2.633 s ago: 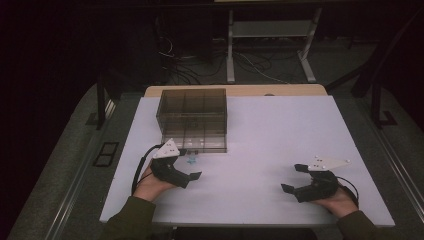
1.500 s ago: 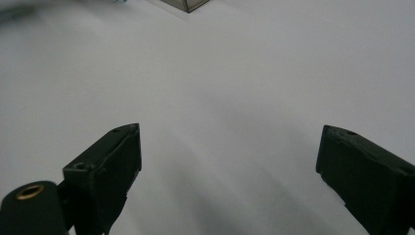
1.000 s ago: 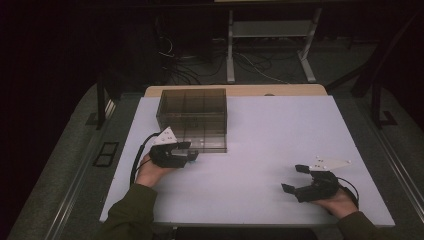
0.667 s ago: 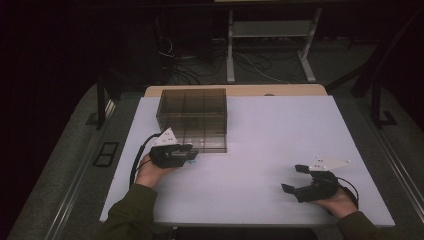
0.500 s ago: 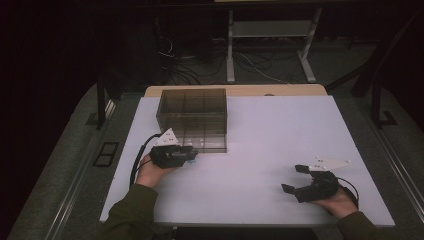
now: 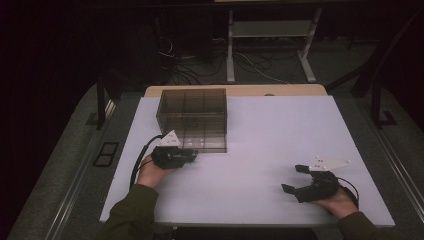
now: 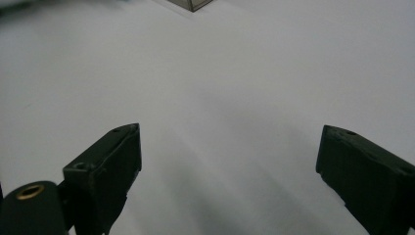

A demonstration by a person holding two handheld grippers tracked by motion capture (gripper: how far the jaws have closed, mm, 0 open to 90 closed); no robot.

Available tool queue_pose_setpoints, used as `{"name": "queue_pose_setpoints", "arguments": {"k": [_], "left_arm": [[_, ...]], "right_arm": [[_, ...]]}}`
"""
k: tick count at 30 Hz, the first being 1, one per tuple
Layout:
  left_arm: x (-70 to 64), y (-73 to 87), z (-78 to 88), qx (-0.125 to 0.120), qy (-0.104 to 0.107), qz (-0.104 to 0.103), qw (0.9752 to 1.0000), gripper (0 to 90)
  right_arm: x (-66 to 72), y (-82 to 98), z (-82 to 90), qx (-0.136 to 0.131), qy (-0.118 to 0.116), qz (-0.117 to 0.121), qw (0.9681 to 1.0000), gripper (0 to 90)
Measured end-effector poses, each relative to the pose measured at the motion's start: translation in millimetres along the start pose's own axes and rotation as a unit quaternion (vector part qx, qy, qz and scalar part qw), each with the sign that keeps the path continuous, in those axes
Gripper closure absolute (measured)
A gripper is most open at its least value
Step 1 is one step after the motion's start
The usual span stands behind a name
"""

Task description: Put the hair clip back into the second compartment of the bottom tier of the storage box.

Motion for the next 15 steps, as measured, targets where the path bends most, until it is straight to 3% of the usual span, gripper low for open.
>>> {"name": "queue_pose_setpoints", "arguments": {"k": [15], "left_arm": [[-2.4, 6.3, -6.4, 0.023, 0.005, -0.014, 0.9996, 71.5]], "right_arm": [[-0.2, -0.1, -0.1, 0.0, 0.0, 0.0, 1.0, 8.9]]}}
Point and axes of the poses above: each handheld gripper's, and its own axes: z roughly backward along the jaws, y roughly out of its underside, x roughly to its left, the point moved 5 cm from there along -z, roughly forward along the jaws, and after that the axes turned 8 degrees about -y, right-handed, at the moved point
